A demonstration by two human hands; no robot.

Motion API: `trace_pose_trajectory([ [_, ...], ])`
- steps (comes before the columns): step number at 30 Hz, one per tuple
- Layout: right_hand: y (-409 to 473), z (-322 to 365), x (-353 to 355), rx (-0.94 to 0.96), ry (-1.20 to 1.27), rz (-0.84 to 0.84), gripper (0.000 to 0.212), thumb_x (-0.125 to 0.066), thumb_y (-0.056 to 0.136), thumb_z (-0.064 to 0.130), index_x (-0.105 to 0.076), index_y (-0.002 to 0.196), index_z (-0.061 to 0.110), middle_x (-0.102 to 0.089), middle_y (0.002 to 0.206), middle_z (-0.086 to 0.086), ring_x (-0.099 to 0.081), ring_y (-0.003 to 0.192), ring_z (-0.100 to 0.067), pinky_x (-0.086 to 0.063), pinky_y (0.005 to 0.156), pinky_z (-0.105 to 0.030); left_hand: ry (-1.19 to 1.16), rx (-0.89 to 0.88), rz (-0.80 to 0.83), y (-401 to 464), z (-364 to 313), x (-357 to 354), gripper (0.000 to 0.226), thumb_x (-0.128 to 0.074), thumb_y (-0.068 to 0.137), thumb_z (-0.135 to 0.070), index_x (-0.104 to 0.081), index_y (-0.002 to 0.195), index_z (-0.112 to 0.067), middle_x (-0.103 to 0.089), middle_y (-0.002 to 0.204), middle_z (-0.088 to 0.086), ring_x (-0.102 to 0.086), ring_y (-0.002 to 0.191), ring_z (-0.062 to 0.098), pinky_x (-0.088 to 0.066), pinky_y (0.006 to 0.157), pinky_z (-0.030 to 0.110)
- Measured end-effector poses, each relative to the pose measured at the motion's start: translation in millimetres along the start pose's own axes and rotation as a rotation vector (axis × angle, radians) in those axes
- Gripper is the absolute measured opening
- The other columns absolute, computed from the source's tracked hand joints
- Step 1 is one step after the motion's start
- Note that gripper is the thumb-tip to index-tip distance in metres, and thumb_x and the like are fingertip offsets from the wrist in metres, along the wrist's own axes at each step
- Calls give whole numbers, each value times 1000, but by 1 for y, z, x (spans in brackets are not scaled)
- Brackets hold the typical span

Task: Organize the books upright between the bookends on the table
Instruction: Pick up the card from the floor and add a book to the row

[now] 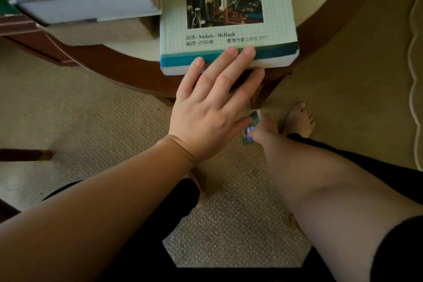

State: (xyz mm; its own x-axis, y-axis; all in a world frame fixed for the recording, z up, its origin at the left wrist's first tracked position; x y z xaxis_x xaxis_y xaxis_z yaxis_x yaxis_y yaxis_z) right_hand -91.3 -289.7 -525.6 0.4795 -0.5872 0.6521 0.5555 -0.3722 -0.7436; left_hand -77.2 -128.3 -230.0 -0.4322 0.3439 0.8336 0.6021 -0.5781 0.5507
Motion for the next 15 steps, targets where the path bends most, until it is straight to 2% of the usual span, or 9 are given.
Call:
trace_pose_trajectory([
  [6, -25, -3, 2, 72, 21, -60, 53, -80, 86, 20, -54, 131, 12, -63, 126, -12, -63, 118, -32, -49, 85, -34, -11, -17, 34, -3, 0, -2, 70, -73, 90, -43, -54, 153, -20, -44, 163, 9, -32, 152, 27, -8, 129, 43],
  [10, -64, 19, 22, 249, -56, -72, 31, -76, 89, 18, -53, 109, 20, -64, 110, -7, -61, 94, -24, -47, 76, -37, -40, -26, 81, -3, 0, -2, 77, -75, 89, -39, -47, 157, -20, -36, 167, 9, -26, 155, 28, -4, 129, 46],
  [15, -123, 45, 60, 477, -143, 23, 38, -78, 86, 15, -46, 102, 27, -60, 97, 1, -61, 88, -19, -45, 65, -32, -75, -34, 177, 0, 1, 0, 87, -81, 85, -30, -39, 161, -18, -26, 171, 10, -17, 158, 29, 6, 129, 45],
])
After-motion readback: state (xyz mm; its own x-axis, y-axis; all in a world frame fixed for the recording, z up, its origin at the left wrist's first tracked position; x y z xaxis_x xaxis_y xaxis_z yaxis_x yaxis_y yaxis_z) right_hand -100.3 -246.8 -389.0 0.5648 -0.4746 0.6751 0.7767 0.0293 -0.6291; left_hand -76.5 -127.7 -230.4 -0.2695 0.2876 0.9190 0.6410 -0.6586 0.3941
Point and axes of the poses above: each hand's wrist, its own y-axis towards the middle knuckle, its own x-axis out of the back of the hand, z = x × y, the point moved 9 cm from there along y, towards the middle knuckle
